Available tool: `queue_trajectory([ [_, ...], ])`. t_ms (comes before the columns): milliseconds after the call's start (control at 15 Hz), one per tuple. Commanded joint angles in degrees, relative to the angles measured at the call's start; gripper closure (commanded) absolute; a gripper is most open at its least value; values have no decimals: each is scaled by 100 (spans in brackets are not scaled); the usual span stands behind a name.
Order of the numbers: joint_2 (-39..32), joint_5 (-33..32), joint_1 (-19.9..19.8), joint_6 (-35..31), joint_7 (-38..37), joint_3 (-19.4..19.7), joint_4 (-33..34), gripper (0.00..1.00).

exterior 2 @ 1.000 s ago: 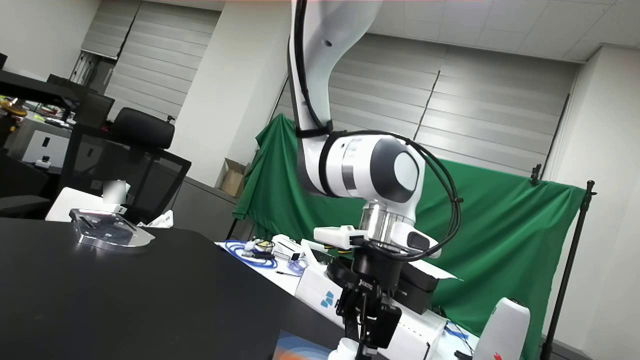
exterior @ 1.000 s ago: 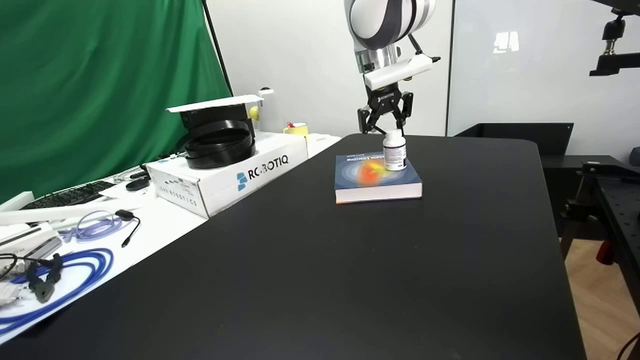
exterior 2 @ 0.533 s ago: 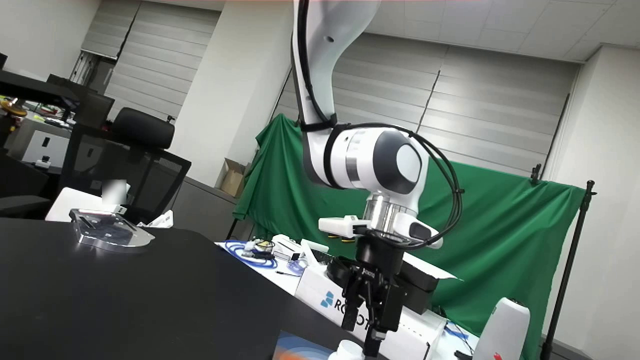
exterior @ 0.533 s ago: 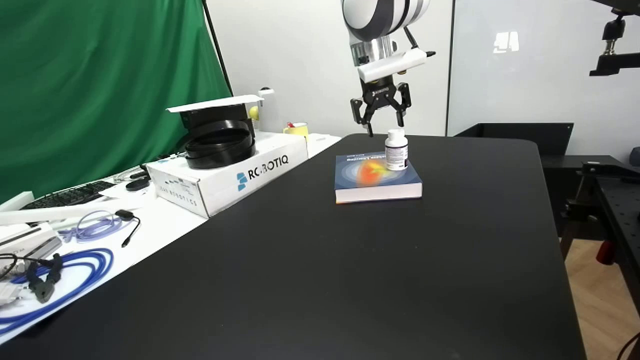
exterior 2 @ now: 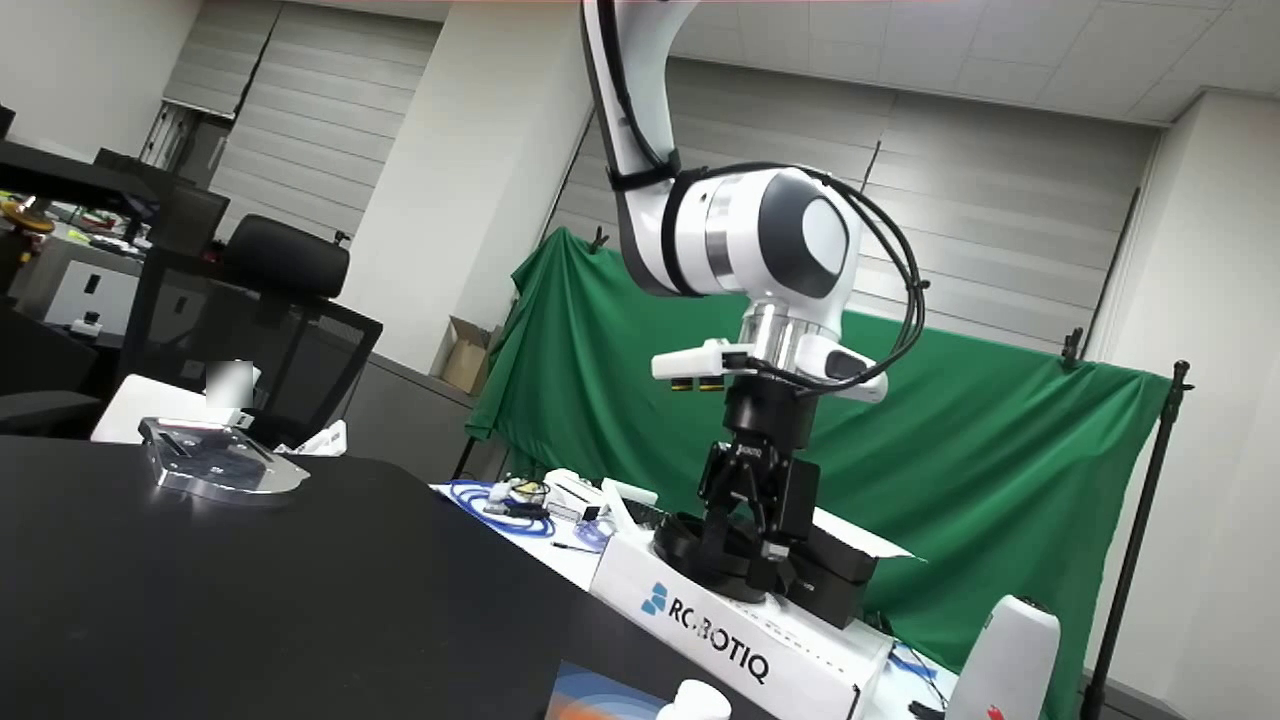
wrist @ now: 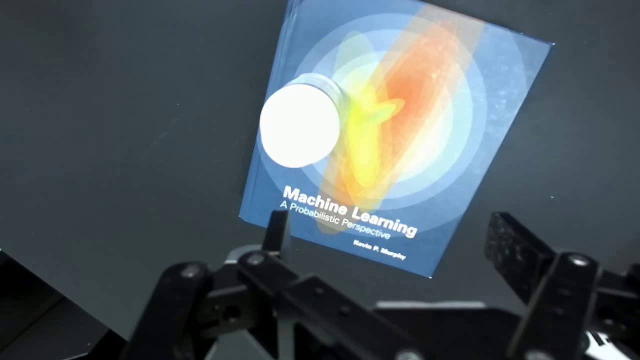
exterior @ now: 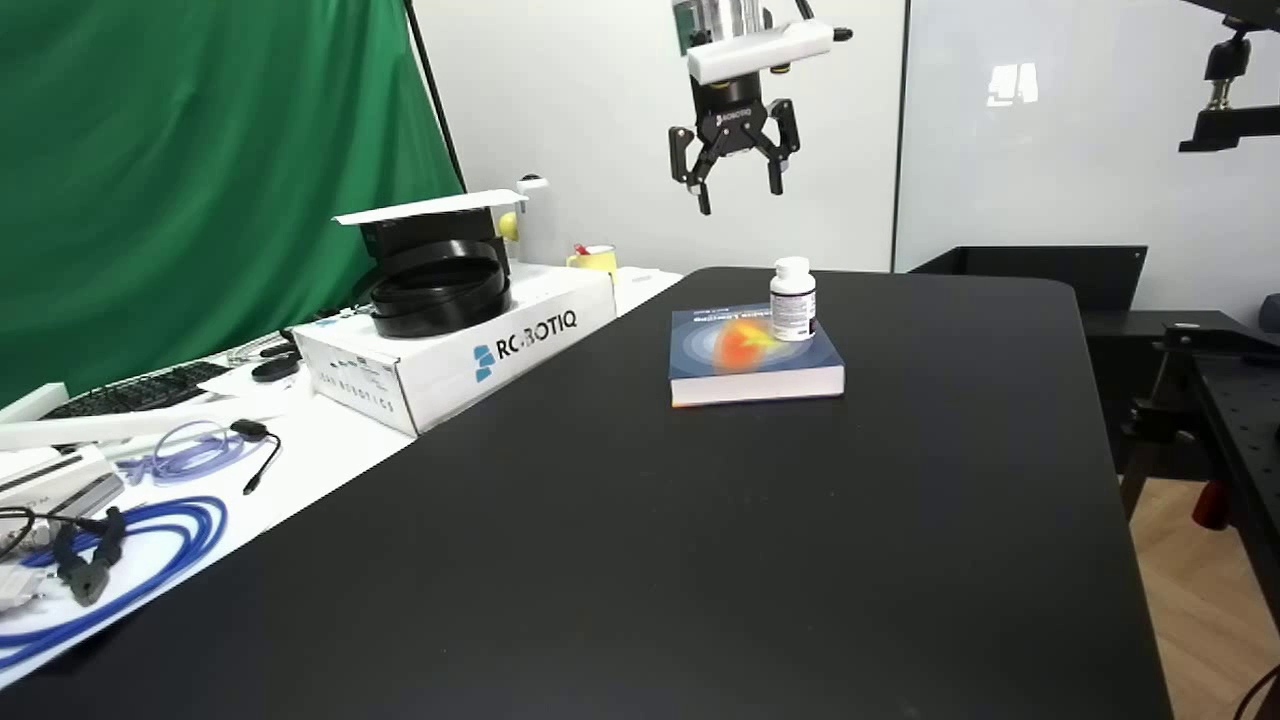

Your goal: Move the bottle to the right

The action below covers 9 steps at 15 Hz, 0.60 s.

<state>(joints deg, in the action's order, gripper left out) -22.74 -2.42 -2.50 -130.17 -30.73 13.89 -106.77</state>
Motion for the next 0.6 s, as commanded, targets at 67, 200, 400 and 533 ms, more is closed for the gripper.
queue_trajectory([
  [67,168,-35,-30,201,-13,-69,7,0],
  [200,272,-40,-30,316,-14,-83,-18,0],
  [400,291,-46,-31,322,-14,-84,-53,0],
  [533,291,-47,-31,322,-14,-84,-61,0],
])
